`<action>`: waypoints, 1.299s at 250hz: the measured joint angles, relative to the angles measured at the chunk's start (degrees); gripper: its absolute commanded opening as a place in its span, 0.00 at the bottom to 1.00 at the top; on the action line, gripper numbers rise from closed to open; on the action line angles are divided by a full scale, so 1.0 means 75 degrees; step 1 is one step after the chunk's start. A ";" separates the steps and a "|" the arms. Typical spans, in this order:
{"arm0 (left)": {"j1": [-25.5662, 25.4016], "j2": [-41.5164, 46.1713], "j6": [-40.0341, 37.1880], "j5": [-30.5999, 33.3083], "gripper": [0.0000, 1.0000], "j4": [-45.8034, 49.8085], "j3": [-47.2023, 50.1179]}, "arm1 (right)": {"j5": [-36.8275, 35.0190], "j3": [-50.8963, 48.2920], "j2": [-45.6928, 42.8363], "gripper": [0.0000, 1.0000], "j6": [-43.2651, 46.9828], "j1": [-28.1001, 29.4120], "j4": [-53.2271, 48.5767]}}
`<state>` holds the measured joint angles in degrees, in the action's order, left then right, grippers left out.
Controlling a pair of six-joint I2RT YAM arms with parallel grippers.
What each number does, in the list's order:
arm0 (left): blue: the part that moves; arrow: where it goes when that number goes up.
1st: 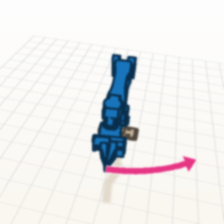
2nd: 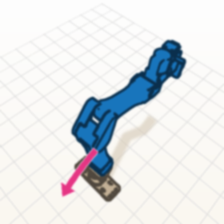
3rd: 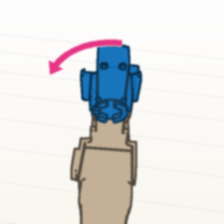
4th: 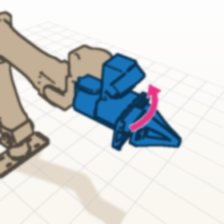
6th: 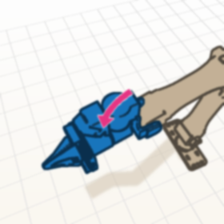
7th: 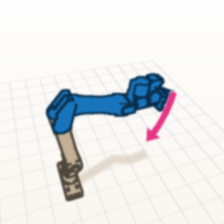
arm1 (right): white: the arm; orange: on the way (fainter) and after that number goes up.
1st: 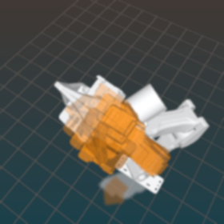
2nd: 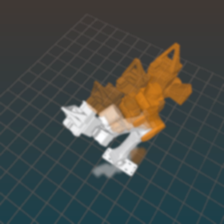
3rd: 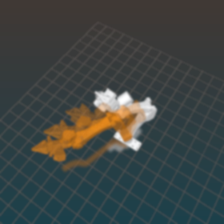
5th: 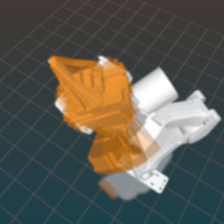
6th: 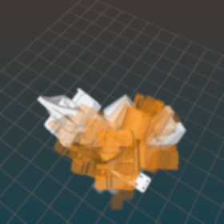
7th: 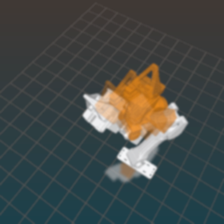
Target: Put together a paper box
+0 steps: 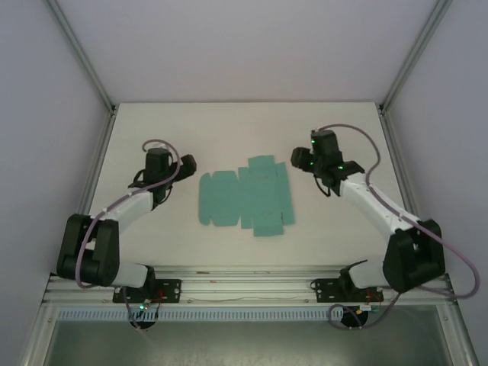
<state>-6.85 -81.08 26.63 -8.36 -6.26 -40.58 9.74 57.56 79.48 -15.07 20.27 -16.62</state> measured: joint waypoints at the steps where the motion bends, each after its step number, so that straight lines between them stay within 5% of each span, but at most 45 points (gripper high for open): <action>1: -0.0012 -0.0012 0.0003 -0.0012 1.00 0.0015 -0.0006 | 0.0032 0.0000 0.0023 0.38 -0.0017 0.0003 -0.0012; 52: -0.0309 -0.0469 0.0239 -0.0495 1.00 0.0414 -0.0318 | 0.1746 0.0055 0.1871 0.26 -0.0676 0.0102 -0.0102; 115: -0.0303 -0.1148 0.0289 -0.1241 1.00 0.0583 -0.0431 | 0.1859 0.0323 0.3179 0.21 -0.0871 0.0012 -0.0367; 203: -0.0513 -0.1279 0.0530 -0.3110 0.93 -0.0323 0.0149 | 0.2165 -0.0207 0.3209 0.18 -0.1370 -0.0111 0.1099; 233: -0.0539 -0.1276 0.0851 -0.3570 0.74 -0.0833 0.0525 | 0.2238 -0.0612 0.3107 0.17 -0.1664 -0.0114 0.1798; 286: -0.0530 -0.1276 0.1256 -0.4092 0.13 -0.1687 0.0702 | 0.2343 -0.1172 0.2914 0.22 -0.1769 -0.0131 0.2719; 308: -0.0530 -0.1276 0.1323 -0.4232 0.00 -0.1821 0.0667 | 0.2358 -0.1297 0.2821 0.26 -0.1684 -0.0131 0.2900; 325: -0.0539 -0.1276 0.1274 -0.4331 0.00 -0.1886 0.0621 | 0.2361 -0.1384 0.2704 0.29 -0.1568 -0.0131 0.2940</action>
<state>-10.90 -90.65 36.18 -40.84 -20.40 -35.92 27.44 47.18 99.77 -26.83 19.29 5.43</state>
